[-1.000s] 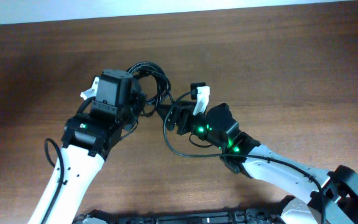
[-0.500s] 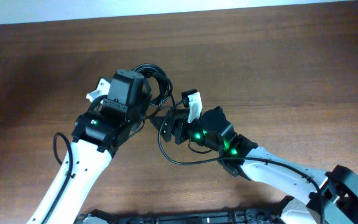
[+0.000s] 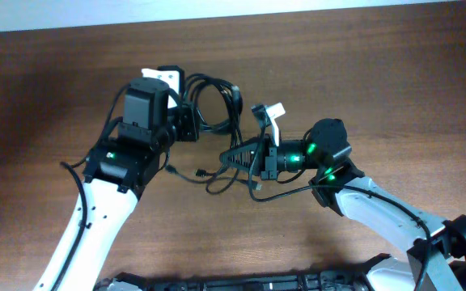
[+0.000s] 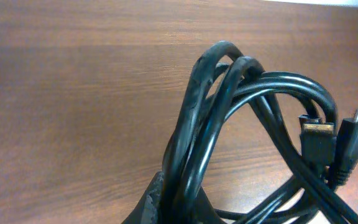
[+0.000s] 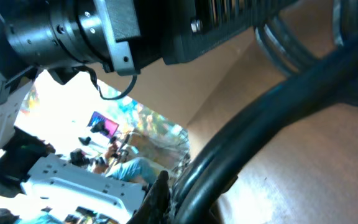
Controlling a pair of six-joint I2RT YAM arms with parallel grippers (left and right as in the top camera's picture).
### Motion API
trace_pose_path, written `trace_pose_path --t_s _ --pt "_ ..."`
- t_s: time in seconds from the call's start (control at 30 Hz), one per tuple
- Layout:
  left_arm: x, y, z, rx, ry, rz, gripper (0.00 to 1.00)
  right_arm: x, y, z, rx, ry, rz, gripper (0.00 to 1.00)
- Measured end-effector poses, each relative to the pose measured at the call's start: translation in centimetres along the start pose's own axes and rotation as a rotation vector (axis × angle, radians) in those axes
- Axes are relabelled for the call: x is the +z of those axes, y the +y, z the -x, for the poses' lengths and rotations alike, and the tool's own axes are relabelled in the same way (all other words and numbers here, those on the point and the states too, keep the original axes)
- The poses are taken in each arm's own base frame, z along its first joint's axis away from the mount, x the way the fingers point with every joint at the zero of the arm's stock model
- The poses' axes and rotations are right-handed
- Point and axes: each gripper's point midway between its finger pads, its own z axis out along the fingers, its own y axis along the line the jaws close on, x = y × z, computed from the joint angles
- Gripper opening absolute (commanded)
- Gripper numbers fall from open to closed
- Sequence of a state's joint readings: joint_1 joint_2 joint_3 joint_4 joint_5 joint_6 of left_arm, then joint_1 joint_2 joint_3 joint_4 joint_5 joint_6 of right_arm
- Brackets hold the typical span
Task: Untangle cables
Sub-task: 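Pull the cables apart, right gripper drawing away from the left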
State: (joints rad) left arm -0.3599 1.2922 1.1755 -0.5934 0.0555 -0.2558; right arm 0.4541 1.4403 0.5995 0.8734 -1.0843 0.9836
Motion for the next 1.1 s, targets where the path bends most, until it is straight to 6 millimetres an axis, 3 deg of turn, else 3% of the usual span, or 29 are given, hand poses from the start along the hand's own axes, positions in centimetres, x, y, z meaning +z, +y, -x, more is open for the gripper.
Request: trace_pose_path --t_s 0.03,0.1,0.17,0.2,0.27,0.33,0.4,0.43,0.47,0.5,0.57,0.67,0.7,0.77,0.8,0.83,0.87,0.9,0.97,1.0,1.07,1.1 --pt "0.0 -0.1 0.0 0.019 0.0 -0.003 0.0 0.0 -0.2 0.5 0.016 -0.029 -0.014 0.04" --pt "-0.1 -3.7 -0.6 0.167 0.006 -0.116 0.0 -0.2 -1.8 1.7 0.075 -0.113 -0.089 0.04" --pt "-0.3 -5.6 -2.0 0.299 0.041 -0.183 0.0 -0.7 -4.3 2.4 0.158 -0.189 -0.2 0.04" --pt "-0.4 -6.1 -2.8 0.363 0.066 -0.208 0.0 -1.4 -6.7 2.4 0.223 -0.234 -0.302 0.04" --pt "-0.8 -6.1 -3.7 0.424 0.092 -0.222 0.0 -2.9 -9.1 2.6 0.27 -0.285 -0.407 0.04" --pt "-2.8 -6.4 -3.5 0.491 0.062 -0.246 0.0 -6.6 -12.2 3.4 0.341 -0.368 -0.536 0.04" --pt "-6.5 -7.2 -2.4 0.551 -0.04 -0.278 0.0 -10.8 -14.3 4.6 0.379 -0.458 -0.628 0.19" --pt "-7.4 -7.3 -2.3 0.565 -0.062 -0.281 0.0 -12.0 -14.7 4.7 0.396 -0.474 -0.65 0.33" --pt "-7.9 -7.2 -2.1 0.57 -0.076 -0.273 0.0 -13.2 -15.2 4.7 0.406 -0.485 -0.678 0.63" --pt "-8.0 -6.9 -1.9 0.57 -0.084 -0.249 0.0 -14.7 -15.8 4.8 0.415 -0.51 -0.714 0.99" --pt "-8.1 -5.6 -1.0 0.529 -0.109 -0.166 0.0 -18.7 -17.7 4.2 0.448 -0.56 -0.833 0.99" --pt "-6.6 -4.7 0.5 0.361 -0.129 -0.094 0.0 -19.6 -17.0 4.5 0.356 -0.508 -0.792 0.98" --pt "-5.3 -4.6 0.6 0.304 -0.112 -0.087 0.0 -19.0 -16.4 4.4 0.31 -0.458 -0.746 0.99" --pt "-0.8 -4.4 -0.5 0.17 -0.024 -0.067 0.0 -17.9 -15.5 3.9 0.271 -0.396 -0.683 0.98" --pt "2.4 -4.3 -1.6 0.107 0.039 -0.062 0.0 -17.0 -14.7 3.6 0.255 -0.353 -0.628 0.99" --pt "3.2 -4.8 -1.6 0.091 0.041 -0.086 0.0 -16.3 -14.5 3.3 0.236 -0.328 -0.617 0.98" --pt "3.7 -6.3 -0.4 0.078 -0.002 -0.161 0.0 -14.1 -14.2 2.6 0.196 -0.269 -0.606 0.99" --pt "3.4 -7.3 0.2 0.071 -0.023 -0.215 0.0 -12.4 -14.3 2.0 0.165 -0.235 -0.625 0.99" --pt "2.4 -8.8 0.4 0.086 -0.028 -0.302 0.0 -10.8 -15.8 1.4 0.107 -0.236 -0.772 0.99" --pt "1.1 -9.7 0.6 0.118 -0.041 -0.361 0.0 -11.4 -17.0 1.4 0.087 -0.265 -0.89 0.99" --pt "-3.7 -11.1 0.9 0.213 -0.092 -0.458 0.0 -17.7 -19.9 2.3 0.088 -0.412 -1.233 0.99" --pt "-6.1 -11.2 0.5 0.251 -0.105 -0.481 0.0 -20.5 -20.4 2.5 0.113 -0.457 -1.311 0.98"
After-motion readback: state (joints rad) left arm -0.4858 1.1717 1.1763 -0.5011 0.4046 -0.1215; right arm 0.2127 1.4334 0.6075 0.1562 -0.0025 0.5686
